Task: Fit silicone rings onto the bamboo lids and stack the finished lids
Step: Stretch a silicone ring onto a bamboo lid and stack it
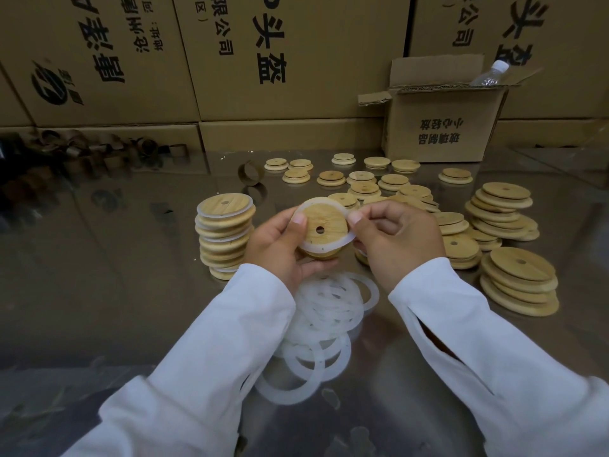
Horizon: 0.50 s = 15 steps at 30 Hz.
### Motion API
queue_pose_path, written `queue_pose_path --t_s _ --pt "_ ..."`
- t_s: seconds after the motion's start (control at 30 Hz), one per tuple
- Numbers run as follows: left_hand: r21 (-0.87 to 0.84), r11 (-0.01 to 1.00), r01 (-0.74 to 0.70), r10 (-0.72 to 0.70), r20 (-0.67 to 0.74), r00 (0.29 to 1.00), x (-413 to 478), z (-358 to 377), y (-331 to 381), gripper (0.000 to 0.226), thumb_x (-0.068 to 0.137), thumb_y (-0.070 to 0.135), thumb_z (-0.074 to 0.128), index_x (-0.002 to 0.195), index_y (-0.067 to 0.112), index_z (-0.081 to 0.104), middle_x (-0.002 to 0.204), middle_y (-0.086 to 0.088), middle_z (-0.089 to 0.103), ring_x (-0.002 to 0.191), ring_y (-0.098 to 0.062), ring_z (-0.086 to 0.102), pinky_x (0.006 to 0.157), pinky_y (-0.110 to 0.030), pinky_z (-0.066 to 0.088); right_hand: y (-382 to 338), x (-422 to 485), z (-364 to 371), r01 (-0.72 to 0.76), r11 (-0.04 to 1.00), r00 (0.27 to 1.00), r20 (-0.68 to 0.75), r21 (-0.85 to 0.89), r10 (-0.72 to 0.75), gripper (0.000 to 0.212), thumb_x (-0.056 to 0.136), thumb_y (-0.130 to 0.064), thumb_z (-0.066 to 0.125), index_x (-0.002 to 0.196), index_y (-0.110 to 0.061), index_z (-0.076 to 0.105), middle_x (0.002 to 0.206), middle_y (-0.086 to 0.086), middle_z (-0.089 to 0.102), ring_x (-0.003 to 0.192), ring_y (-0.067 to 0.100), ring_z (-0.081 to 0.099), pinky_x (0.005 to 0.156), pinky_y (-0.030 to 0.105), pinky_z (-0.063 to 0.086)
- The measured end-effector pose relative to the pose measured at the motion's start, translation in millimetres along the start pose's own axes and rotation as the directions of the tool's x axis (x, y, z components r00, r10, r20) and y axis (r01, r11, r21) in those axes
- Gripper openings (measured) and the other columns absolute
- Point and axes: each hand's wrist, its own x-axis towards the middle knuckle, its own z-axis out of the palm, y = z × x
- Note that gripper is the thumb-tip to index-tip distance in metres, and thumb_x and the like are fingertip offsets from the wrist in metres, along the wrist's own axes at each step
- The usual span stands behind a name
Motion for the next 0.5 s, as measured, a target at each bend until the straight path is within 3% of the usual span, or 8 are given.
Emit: queue_pose_path --t_s 0.13,0.3,0.5 --pt "0.014 1.0 -0.027 0.027 0.014 1.0 1 -1 0 0.022 0.096 0.014 0.04 0.101 0.01 0.061 0.098 -0.015 0.066 0.087 -0.027 0.066 0.062 -0.037 0.059 -1 -1 0 0.019 1.0 1.0 0.009 0.01 -0.02 0.015 0.081 -0.017 0.069 0.068 -0.024 0.065 0.072 -0.008 0.069 0.07 0.006 0.064 0.076 0.029 0.055" --pt "0.084 0.995 -0.06 0.058 0.023 0.998 1 1 -3 0.018 0.095 0.015 0.044 0.1 0.014 0.061 0.106 -0.018 0.064 0.096 -0.03 0.064 0.067 -0.039 0.059 8 -2 2 -0.1 0.988 0.994 -0.025 0.118 0.103 0.012 0.079 -0.018 0.069 0.07 -0.024 0.064 0.076 -0.002 0.07 0.077 0.014 0.067 0.081 0.037 0.055" --pt "-0.054 0.998 -0.016 0.014 -0.023 1.0 3 -1 -1 0.02 0.095 0.015 0.043 0.091 0.014 0.063 0.089 -0.008 0.069 0.076 -0.019 0.07 0.061 -0.035 0.059 14 -11 14 -0.096 0.994 0.993 -0.064 0.058 0.1 0.013 0.08 -0.022 0.065 0.069 -0.026 0.06 0.082 -0.001 0.069 0.083 0.016 0.066 0.082 0.037 0.052"
